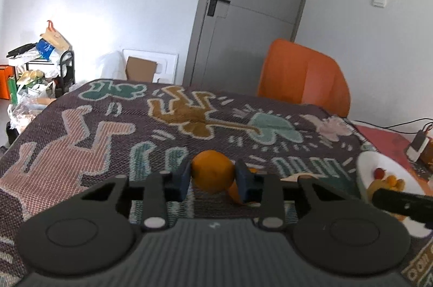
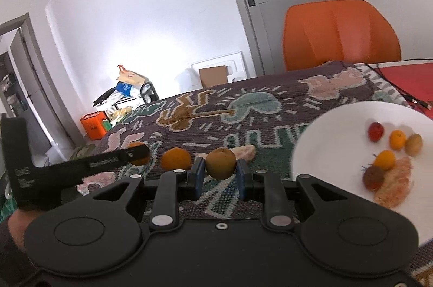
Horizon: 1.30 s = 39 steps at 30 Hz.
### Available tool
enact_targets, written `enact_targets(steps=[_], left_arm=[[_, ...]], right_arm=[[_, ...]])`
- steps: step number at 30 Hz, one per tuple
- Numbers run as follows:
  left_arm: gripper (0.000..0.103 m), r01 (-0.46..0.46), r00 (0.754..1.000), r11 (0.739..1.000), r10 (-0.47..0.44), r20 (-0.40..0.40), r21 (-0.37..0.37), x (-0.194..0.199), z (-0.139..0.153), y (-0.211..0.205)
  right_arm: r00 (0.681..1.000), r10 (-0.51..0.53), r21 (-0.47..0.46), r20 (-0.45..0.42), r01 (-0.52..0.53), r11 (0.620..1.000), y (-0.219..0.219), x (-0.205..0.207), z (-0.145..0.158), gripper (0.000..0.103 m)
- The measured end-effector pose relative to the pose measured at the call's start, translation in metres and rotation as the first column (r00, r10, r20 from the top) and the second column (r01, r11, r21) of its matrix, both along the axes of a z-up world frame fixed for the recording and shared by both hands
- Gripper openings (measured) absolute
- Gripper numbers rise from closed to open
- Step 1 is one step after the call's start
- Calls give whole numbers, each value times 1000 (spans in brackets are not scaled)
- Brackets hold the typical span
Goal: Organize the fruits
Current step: 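Carry both fruits to the white plate and open both grippers over it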
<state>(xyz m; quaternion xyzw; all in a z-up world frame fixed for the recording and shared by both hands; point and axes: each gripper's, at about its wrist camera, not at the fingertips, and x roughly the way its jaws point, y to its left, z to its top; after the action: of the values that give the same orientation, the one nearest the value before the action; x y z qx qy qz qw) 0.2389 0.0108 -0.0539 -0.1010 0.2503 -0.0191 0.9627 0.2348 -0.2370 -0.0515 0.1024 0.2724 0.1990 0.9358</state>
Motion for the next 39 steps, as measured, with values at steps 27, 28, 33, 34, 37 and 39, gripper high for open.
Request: enact_targets(steps=[27, 28, 33, 34, 37, 39], left_arm=[[33, 243, 968, 970, -243, 67, 3, -33, 28, -118], [33, 251, 966, 968, -251, 68, 4, -33, 28, -122], [33, 287, 956, 958, -287, 65, 13, -32, 27, -141], [33, 295, 953, 955, -295, 63, 17, -31, 27, -145], [33, 311, 948, 950, -312, 57, 22, -29, 26, -154], [33, 319, 946, 947, -320, 51, 22, -27, 24, -159]], right_arm=[[983, -180, 41, 24, 179, 983, -99, -42, -4, 23], [982, -188, 42, 23, 186, 982, -103, -43, -4, 23], [975, -224, 46, 13, 223, 974, -121, -44, -9, 23], [973, -229, 47, 10, 228, 972, -124, -45, -10, 23], [970, -244, 49, 2, 244, 969, -131, -46, -14, 23], [966, -257, 47, -1, 257, 965, -135, -46, -16, 24]])
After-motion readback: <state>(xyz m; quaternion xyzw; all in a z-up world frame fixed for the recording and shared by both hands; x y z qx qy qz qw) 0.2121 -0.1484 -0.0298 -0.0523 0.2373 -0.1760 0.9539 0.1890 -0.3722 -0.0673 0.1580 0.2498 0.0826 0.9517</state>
